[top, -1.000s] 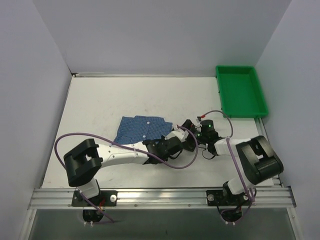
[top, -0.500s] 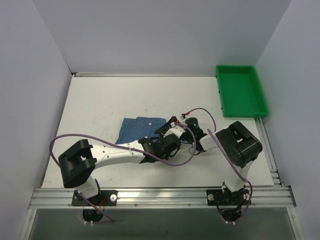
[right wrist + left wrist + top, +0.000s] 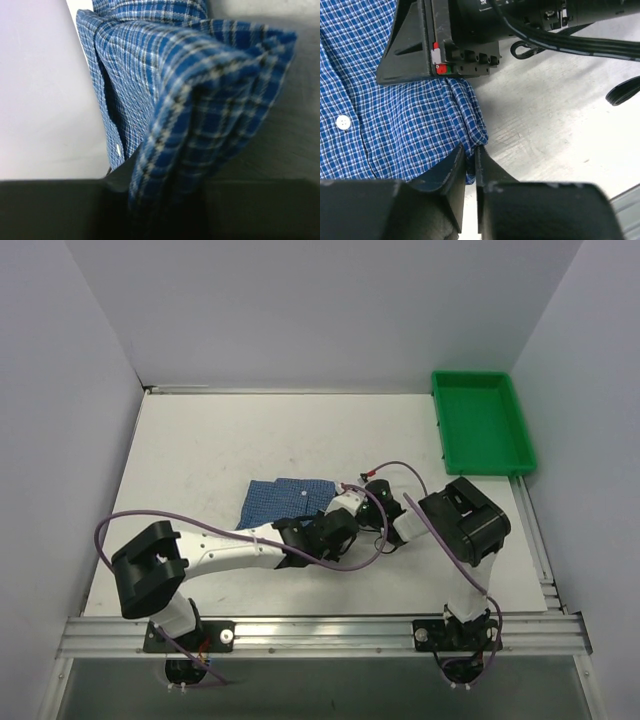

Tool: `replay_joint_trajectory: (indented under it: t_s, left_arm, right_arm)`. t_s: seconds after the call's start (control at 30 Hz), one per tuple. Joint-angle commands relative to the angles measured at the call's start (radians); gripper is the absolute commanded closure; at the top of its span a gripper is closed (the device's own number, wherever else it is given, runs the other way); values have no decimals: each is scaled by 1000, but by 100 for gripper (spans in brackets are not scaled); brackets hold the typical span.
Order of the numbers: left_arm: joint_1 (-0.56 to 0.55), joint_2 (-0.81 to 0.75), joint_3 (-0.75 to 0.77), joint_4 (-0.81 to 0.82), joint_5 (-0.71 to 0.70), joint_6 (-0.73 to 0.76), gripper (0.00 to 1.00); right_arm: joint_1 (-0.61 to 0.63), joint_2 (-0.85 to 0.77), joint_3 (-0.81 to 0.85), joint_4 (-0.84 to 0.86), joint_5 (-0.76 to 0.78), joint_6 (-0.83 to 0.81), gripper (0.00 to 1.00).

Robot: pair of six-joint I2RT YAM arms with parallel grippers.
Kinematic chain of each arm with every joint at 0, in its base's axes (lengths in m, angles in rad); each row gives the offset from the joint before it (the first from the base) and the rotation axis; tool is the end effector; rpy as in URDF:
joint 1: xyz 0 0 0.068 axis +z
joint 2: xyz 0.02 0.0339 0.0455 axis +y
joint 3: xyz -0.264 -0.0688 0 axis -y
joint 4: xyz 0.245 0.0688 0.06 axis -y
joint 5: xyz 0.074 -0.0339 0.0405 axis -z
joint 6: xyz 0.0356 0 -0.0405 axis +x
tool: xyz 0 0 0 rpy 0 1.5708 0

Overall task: Fold and stack the long sleeve shirts
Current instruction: Fold the shirt

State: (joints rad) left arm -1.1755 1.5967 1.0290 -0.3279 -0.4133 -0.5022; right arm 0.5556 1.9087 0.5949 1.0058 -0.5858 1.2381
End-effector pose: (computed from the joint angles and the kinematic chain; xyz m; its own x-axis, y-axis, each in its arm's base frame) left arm 0.1412 -0.3012 0.2131 -0.6238 0.3502 -0.6988 0.5114 0.8590 -0.0261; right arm 0.2671 0.1890 0.1094 -0.9226 0.3542 -0.1528 -0.0463 0.2916 0.9554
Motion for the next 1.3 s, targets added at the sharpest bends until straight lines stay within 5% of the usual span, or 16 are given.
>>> replay_joint_trajectory:
  t_s: [0.0, 0.27, 0.47, 0.57, 0.73, 1.03, 1.27]
  left_arm:
    - [14, -58, 16, 49, 34, -67, 81]
    - [148, -260, 9, -22, 195, -108, 28]
    - [446, -464, 28, -213, 268, 25, 24]
    - [638, -549, -18, -260, 294, 111, 21]
    - [903, -619, -115, -283, 338, 206, 21]
    - [982, -621, -216, -221, 378, 214, 21]
    - [990, -636, -222, -234, 347, 212, 21]
  right_arm:
    - [-17, -39, -17, -16, 6, -46, 98]
    - [-132, -195, -29, -229, -72, -205, 100]
    - [-247, -382, 144, -773, -105, -559, 100]
    - [-290, -473, 293, -1184, -43, -759, 100]
    - [-370, -548, 526, -1573, 137, -977, 100]
    - [-353, -443, 990, -2045, 712, -1135, 100]
    - [-162, -165, 1379, -2421, 1128, -1136, 100]
